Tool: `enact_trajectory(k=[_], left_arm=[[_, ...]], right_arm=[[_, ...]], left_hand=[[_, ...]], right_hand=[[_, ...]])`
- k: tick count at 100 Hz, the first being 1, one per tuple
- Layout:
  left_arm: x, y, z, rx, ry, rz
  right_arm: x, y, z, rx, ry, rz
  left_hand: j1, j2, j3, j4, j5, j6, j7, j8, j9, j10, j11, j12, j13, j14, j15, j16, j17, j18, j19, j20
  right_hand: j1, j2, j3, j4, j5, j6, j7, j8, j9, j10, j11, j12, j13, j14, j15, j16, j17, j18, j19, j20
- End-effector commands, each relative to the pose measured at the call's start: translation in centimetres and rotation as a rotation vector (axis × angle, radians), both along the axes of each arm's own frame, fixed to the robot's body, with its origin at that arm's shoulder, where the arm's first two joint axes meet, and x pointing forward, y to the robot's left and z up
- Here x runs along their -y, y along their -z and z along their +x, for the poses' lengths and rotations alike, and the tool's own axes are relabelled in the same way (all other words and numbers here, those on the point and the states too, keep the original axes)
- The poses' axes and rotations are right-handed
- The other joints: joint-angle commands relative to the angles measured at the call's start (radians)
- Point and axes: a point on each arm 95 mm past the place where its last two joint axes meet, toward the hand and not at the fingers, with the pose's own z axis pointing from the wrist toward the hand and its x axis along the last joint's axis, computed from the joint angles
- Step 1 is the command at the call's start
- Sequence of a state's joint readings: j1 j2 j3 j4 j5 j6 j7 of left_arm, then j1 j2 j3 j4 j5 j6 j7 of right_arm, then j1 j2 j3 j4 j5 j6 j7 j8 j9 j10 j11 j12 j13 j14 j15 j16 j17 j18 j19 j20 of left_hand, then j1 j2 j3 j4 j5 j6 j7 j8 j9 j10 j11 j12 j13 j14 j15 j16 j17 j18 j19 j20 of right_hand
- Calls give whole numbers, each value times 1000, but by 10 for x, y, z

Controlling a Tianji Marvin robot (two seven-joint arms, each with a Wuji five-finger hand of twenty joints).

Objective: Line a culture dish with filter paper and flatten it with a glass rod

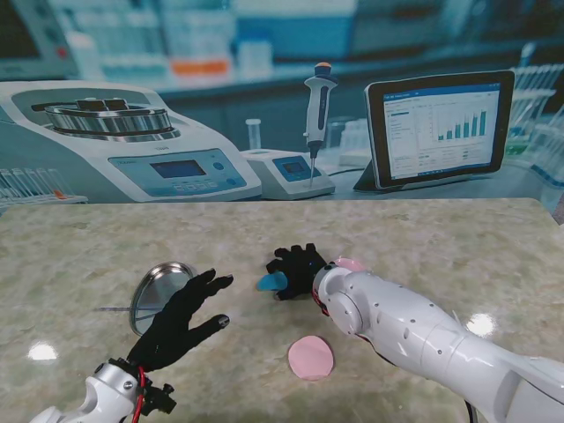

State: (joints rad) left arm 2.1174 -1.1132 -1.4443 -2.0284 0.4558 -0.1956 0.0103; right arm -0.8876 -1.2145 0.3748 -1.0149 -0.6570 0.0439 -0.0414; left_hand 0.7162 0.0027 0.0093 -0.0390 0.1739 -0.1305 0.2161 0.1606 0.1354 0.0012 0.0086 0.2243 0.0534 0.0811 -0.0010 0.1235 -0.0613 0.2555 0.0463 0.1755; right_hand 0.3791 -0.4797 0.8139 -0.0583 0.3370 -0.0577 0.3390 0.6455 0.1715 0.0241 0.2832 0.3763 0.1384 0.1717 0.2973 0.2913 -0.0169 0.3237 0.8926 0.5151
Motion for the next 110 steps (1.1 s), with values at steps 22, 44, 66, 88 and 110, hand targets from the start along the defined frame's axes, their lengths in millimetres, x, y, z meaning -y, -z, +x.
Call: enact_trajectory(k=[22, 44, 66, 88, 110], left_arm=[[-1, 2, -1, -6, -1, 0], [-1, 2, -1, -6, 0, -2], [-1, 2, -1, -4, -1, -4], [-1, 3, -2, -6, -1, -5], [-1, 3, -2, -5, -2, -6]], right_arm=[[-2, 0, -6, 34, 4, 42], [-2, -4, -5, 64, 16, 75], [-2, -6, -6, 97, 23, 104], [-2, -6, -4, 113, 27, 122], [-3, -4, -2, 135, 32, 151]], left_hand=[[8, 26, -24, 29, -9, -33, 26, 10, -19, -36, -7, 9, -28, -35, -14, -10, -2, -27, -54, -41], [7, 27, -24, 29, -10, -33, 25, 10, -20, -36, -8, 8, -28, -37, -14, -10, -2, -27, -55, -41], [9, 25, -24, 29, -9, -33, 26, 10, -19, -36, -8, 8, -27, -36, -14, -11, -2, -27, -54, -41], [8, 26, -24, 29, -10, -33, 25, 10, -20, -36, -7, 8, -28, -36, -14, -11, -2, -27, -55, -41], [8, 26, -24, 29, -12, -35, 23, 9, -20, -36, -8, 8, -28, -36, -14, -11, -2, -26, -55, -41]], right_hand=[[57, 50, 17, 2, 85, -34, 198, 5, 7, 6, 128, -1, 19, -30, 34, 11, 12, 38, 34, 21], [65, 47, 42, -1, 106, -56, 322, 106, 8, 8, 248, 26, 43, -32, 61, 17, 26, 44, 60, 23], [110, 11, 45, -73, 110, -88, 490, 139, 12, 21, 360, 63, 63, -24, 101, 35, 38, 45, 87, 25], [223, 4, 48, -91, 167, -194, 649, 71, 77, 20, 376, 65, 90, -23, 115, 37, 51, 56, 101, 24], [297, 27, 63, -82, 283, -250, 672, 64, 129, 14, 386, 65, 112, -27, 126, 38, 65, 63, 113, 26]])
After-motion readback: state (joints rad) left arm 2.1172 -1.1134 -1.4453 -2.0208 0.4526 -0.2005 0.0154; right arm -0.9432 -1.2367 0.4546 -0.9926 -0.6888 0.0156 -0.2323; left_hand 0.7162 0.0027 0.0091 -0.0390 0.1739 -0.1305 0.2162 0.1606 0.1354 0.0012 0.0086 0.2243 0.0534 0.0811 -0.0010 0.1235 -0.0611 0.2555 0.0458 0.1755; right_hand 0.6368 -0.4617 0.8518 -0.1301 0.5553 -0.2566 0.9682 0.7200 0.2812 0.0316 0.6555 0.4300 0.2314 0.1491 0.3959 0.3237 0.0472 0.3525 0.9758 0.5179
